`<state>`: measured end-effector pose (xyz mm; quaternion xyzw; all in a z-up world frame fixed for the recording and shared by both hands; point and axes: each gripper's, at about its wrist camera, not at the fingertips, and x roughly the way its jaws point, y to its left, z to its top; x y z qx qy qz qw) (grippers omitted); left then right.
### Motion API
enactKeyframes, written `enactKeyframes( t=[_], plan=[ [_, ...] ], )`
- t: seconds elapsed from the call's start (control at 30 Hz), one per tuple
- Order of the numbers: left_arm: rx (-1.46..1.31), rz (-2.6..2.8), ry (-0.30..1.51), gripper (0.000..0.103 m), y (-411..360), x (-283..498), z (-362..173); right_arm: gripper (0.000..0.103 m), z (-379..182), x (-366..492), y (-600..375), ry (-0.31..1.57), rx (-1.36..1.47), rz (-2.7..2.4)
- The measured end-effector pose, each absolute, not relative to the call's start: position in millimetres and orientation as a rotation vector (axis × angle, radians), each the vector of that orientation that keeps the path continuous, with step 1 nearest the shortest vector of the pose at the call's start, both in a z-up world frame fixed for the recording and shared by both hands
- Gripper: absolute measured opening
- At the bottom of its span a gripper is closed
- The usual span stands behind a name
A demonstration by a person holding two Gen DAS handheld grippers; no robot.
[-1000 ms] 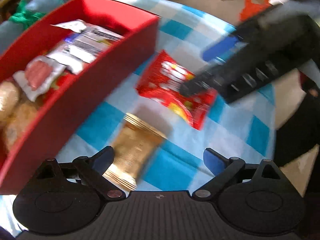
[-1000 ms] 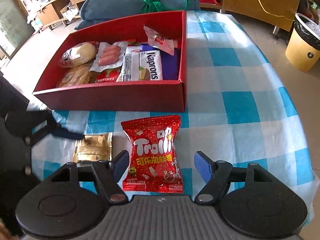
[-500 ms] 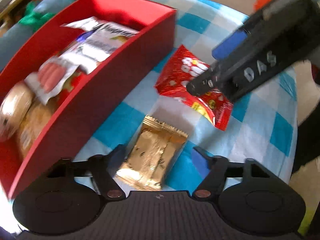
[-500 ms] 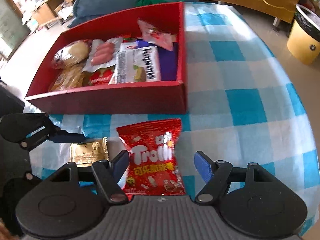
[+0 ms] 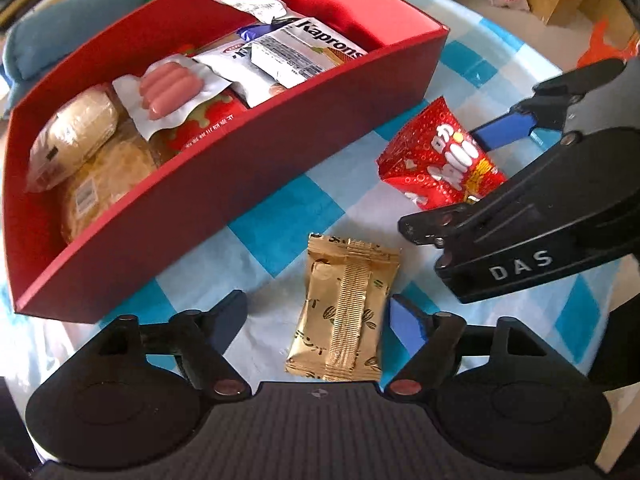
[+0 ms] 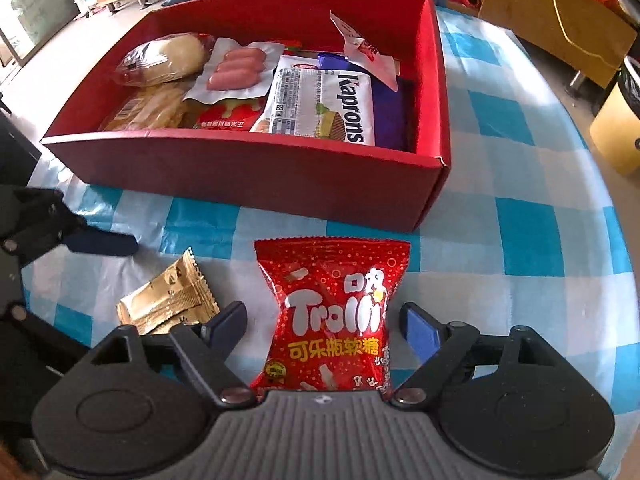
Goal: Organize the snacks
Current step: 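Grasp the gold packet with the left tool while the right tool grasps the Trolli bag, then lift and carry the gold packet and Trolli bag over the red box with both tools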
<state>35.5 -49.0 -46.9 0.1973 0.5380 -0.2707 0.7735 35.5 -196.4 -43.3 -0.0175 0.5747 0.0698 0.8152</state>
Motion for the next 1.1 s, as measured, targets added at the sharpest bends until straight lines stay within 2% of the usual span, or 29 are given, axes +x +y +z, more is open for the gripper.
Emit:
enactKeyframes(
  t=[0.07,0.1,0.2,0.23,0.33,0.37,0.4,0.43,0.5,0.63,0.73,1.1],
  plan=[
    [0.445,-0.553,1.166,0.095,-50,35,-51,0.086,-44,35,-199,1.224,-0.032,0.154],
    [0.431,-0.544,1.177,0.096,-47,37,-51,0.1,-46,35,-200,1.24,-0.022,0.156],
    [0.407,-0.528,1.198,0.097,-41,42,-52,0.1,-50,36,-201,1.262,-0.023,0.146],
    [0.407,-0.524,1.195,0.097,-41,41,-51,0.098,-50,35,-200,1.263,-0.036,0.147],
    [0.394,-0.525,1.189,0.091,-37,37,-50,0.079,-47,31,-195,1.249,-0.1,0.12],
    [0.39,-0.527,1.184,0.086,-36,35,-50,0.065,-45,29,-197,1.241,-0.093,0.119],
    [0.383,-0.525,1.181,0.079,-34,33,-48,0.055,-41,26,-198,1.23,-0.092,0.114],
    [0.373,-0.518,1.178,0.076,-32,33,-46,0.05,-38,24,-198,1.219,-0.099,0.106],
    [0.349,-0.501,1.177,0.064,-28,33,-40,0.049,-35,19,-199,1.218,-0.096,0.098],
    [0.317,-0.471,1.176,0.051,-18,35,-31,0.046,-31,12,-195,1.206,-0.105,0.1],
    [0.297,-0.461,1.178,0.048,-12,32,-28,0.045,-22,6,-192,1.176,-0.095,0.102],
    [0.221,-0.438,1.166,0.047,-16,31,-27,0.045,-5,-1,-196,1.121,-0.047,0.108]
  ],
)
